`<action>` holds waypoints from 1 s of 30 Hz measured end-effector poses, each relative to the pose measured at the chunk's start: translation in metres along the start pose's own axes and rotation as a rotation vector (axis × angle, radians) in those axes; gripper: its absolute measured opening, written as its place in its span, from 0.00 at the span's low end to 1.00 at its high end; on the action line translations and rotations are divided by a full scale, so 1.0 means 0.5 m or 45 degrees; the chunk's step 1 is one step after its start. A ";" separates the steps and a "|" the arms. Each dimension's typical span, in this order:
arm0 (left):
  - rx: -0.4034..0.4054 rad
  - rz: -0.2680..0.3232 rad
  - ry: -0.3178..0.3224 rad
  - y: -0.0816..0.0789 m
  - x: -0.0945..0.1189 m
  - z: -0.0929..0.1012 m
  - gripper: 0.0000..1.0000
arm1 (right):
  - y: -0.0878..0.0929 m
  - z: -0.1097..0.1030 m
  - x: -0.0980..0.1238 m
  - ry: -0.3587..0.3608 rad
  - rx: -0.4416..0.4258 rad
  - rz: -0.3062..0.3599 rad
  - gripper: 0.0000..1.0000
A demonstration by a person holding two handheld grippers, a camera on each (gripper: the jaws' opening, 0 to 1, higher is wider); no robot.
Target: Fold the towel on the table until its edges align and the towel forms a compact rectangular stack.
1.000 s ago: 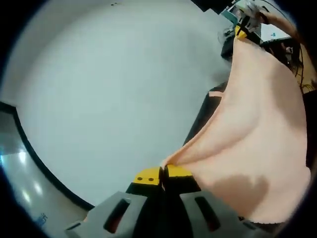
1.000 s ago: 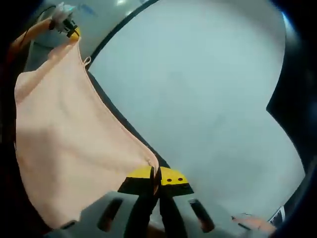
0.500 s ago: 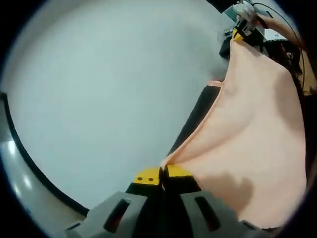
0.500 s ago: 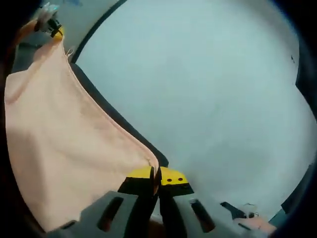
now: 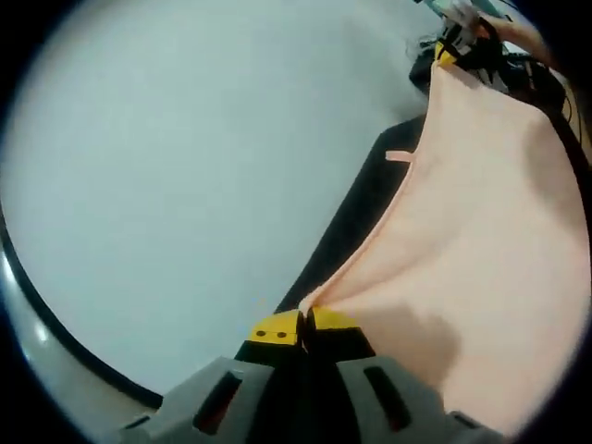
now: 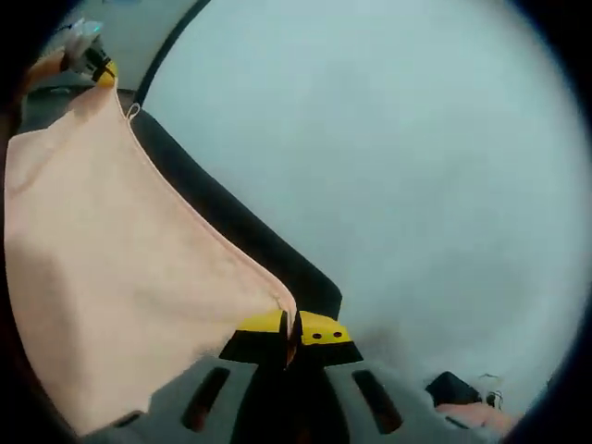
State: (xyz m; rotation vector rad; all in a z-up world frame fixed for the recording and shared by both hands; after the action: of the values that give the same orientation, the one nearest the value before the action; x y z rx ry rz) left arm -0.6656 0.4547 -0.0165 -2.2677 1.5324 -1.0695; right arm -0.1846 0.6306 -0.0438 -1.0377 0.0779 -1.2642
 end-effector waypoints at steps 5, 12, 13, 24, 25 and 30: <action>0.002 -0.015 0.026 0.004 -0.048 -0.004 0.00 | 0.011 -0.006 -0.046 -0.035 0.001 -0.030 0.01; 0.047 -0.080 0.142 0.028 -0.118 0.040 0.00 | 0.037 -0.037 -0.110 -0.083 0.010 -0.100 0.02; 0.061 -0.085 0.163 0.031 -0.125 0.047 0.01 | 0.042 -0.045 -0.115 -0.089 0.012 -0.107 0.02; 0.156 -0.144 0.252 0.095 -0.148 0.081 0.42 | 0.107 -0.089 -0.194 -0.101 0.045 -0.257 0.10; 0.203 -0.175 0.240 0.110 -0.146 0.077 0.45 | 0.109 -0.090 -0.195 -0.096 0.038 -0.246 0.12; 0.372 -0.185 0.176 0.168 -0.114 0.049 0.48 | 0.105 -0.067 -0.189 -0.065 -0.005 -0.218 0.16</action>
State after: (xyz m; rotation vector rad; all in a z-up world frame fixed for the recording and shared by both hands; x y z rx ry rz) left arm -0.7214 0.4620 -0.1047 -2.1656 1.1772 -1.4135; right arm -0.1991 0.6832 -0.1431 -1.0974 -0.0489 -1.3909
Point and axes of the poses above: the point that each gripper's makers call its tool centre point, and the gripper's own axes: x roughly backward along the fingers, z roughly to its right, y roughly out of its underside, the point moved 4 cm from there along x, roughly backward along the fingers, and after that the axes turned 8 degrees about -z, right-handed, at the moved point
